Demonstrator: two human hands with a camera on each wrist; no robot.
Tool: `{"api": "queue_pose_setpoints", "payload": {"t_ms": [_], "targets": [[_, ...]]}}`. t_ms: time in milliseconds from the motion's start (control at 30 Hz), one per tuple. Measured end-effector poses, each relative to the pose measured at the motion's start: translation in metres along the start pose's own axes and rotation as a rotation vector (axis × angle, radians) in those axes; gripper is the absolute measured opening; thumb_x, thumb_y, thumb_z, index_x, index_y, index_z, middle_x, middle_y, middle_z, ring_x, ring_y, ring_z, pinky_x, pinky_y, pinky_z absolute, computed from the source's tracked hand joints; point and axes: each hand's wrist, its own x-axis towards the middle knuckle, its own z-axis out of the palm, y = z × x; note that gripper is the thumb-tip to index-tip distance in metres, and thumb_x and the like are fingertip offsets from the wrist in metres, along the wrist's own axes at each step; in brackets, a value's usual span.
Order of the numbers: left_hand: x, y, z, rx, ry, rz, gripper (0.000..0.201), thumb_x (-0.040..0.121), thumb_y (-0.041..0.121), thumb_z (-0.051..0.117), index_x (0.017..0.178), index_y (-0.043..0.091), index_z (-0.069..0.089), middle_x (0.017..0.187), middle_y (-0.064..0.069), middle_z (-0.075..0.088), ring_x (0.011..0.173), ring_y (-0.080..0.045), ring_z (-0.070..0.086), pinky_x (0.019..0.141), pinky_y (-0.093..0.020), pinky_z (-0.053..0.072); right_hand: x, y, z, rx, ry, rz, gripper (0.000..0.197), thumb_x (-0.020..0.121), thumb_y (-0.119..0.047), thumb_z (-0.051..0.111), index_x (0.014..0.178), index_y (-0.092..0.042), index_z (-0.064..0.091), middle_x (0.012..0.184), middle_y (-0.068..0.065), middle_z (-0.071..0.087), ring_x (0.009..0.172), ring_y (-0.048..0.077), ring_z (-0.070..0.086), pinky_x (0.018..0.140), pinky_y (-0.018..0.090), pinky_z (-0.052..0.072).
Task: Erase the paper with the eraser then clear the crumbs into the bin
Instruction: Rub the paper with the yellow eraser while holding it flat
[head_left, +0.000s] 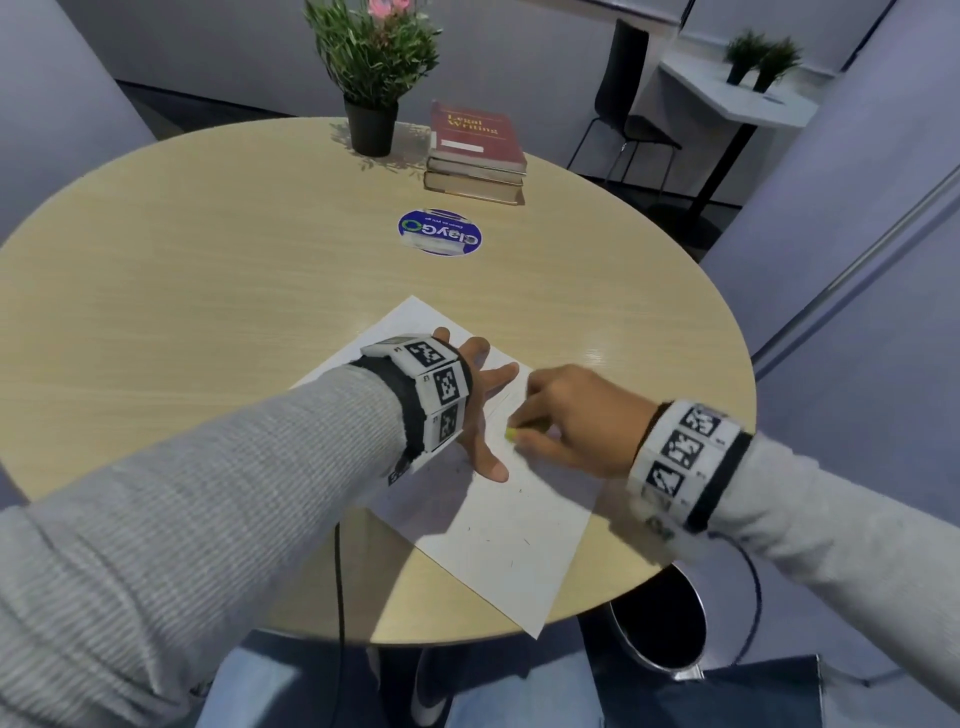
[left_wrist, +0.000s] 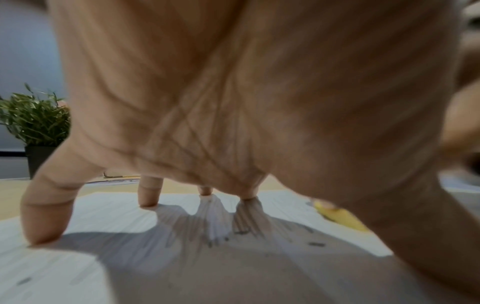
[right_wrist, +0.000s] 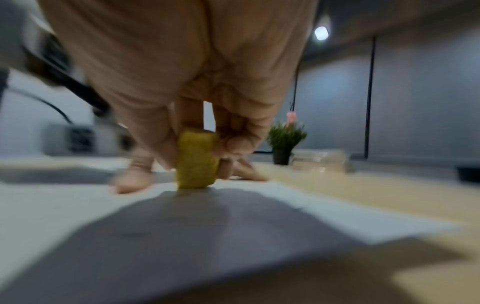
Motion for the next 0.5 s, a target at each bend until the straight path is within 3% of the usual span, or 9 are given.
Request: {"api": "queue_pose_setpoints", "payload": {"t_ms": [67, 200, 267, 367, 500], "targets": [[-0.001, 0.0, -0.002, -0.002, -0.005, -0.001, 0.134, 0.041, 0.094, 0.055, 0.147, 0.044, -0.01, 0.152, 0.0, 0.007, 0.131, -0.044, 0.014, 0.107, -0.057, 0.026, -0.003, -0.009, 0.002, 0.024, -0.038, -0.041, 0.021, 0.088, -0.03, 0.059, 0.094, -0.017, 0.075, 0.08, 0.004, 0.062, 0.073, 0.016, 0.053, 0.07, 0.03, 0.046], [-0.004, -0.001, 0.001, 0.015, 0.054, 0.027, 0.133, 0.042, 0.097, 0.05, 0.149, 0.041, -0.006, 0.15, -0.005, 0.013, 0.125, -0.04, 0.022, 0.106, -0.055, 0.026, 0.011, 0.026, -0.015, -0.038, 0.06, 0.142, 0.023, 0.089, -0.03, 0.059, 0.098, -0.017, 0.075, 0.082, 0.006, 0.062, 0.079, 0.024, 0.059, 0.072, 0.033, 0.047], [-0.004, -0.001, 0.0, 0.022, 0.041, 0.026, 0.136, 0.037, 0.097, 0.048, 0.148, 0.043, -0.008, 0.152, -0.006, 0.012, 0.127, -0.043, 0.021, 0.106, -0.056, 0.026, 0.012, 0.017, -0.009, -0.03, 0.061, 0.09, 0.023, 0.086, -0.028, 0.057, 0.09, -0.014, 0.075, 0.079, 0.008, 0.061, 0.075, 0.026, 0.058, 0.069, 0.036, 0.049], [-0.002, -0.001, -0.002, 0.001, -0.001, 0.014, 0.137, 0.034, 0.096, 0.054, 0.145, 0.048, -0.011, 0.153, -0.003, 0.007, 0.132, -0.046, 0.012, 0.104, -0.061, 0.026, 0.005, -0.016, 0.005, 0.001, -0.053, -0.06, 0.023, 0.085, -0.027, 0.055, 0.083, -0.013, 0.073, 0.079, 0.005, 0.064, 0.071, 0.022, 0.057, 0.066, 0.033, 0.048], [-0.004, 0.001, -0.001, 0.033, 0.034, 0.04, 0.139, 0.032, 0.097, 0.04, 0.149, 0.04, -0.008, 0.156, -0.01, 0.003, 0.139, -0.041, 0.007, 0.11, -0.058, 0.015, 0.015, 0.021, -0.014, -0.034, 0.038, 0.127, 0.022, 0.087, -0.026, 0.06, 0.094, -0.013, 0.075, 0.083, 0.007, 0.065, 0.079, 0.025, 0.06, 0.072, 0.035, 0.049]]}}
